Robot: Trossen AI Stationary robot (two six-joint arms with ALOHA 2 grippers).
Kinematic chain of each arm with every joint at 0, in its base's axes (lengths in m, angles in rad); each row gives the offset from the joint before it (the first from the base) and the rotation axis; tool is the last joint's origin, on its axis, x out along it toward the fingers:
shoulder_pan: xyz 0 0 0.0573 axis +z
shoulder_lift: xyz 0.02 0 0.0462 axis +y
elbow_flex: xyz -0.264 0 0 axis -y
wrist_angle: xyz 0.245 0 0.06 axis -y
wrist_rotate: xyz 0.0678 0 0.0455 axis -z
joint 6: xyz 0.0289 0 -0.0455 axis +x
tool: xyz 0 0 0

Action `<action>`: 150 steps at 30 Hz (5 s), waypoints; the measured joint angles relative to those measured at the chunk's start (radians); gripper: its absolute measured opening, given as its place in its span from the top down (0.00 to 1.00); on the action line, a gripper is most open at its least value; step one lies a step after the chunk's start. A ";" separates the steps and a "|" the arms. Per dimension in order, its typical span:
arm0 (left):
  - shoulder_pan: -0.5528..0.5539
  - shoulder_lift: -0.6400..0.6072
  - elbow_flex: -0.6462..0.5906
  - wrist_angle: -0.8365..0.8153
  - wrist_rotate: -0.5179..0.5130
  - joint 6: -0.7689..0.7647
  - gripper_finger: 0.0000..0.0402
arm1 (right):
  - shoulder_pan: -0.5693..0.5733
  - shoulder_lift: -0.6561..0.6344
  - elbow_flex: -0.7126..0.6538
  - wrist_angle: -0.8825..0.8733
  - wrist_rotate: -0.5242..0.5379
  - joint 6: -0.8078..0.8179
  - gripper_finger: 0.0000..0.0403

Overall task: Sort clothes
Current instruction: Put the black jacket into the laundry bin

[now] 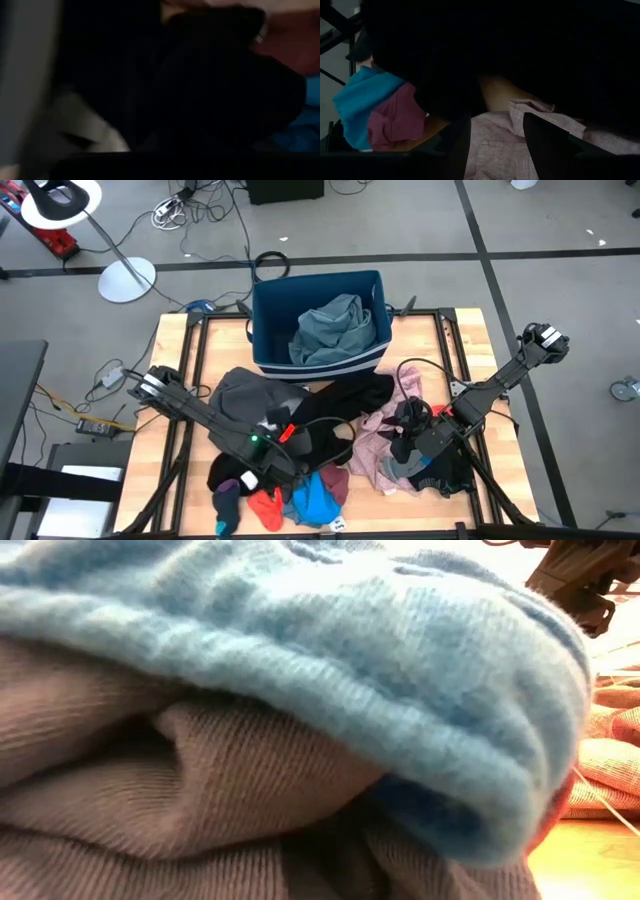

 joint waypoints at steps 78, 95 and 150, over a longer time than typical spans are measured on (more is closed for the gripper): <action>0.820 0.251 0.739 -0.226 0.122 0.719 1.00 | -0.005 0.002 -0.093 0.088 0.006 0.015 0.55; 0.810 0.328 0.742 -0.219 0.078 0.736 0.62 | -0.005 0.002 -0.093 0.088 0.005 -0.010 0.55; 0.092 -0.114 0.113 -0.306 -0.423 -0.639 0.56 | -0.005 0.002 -0.093 0.134 -0.033 -0.008 0.55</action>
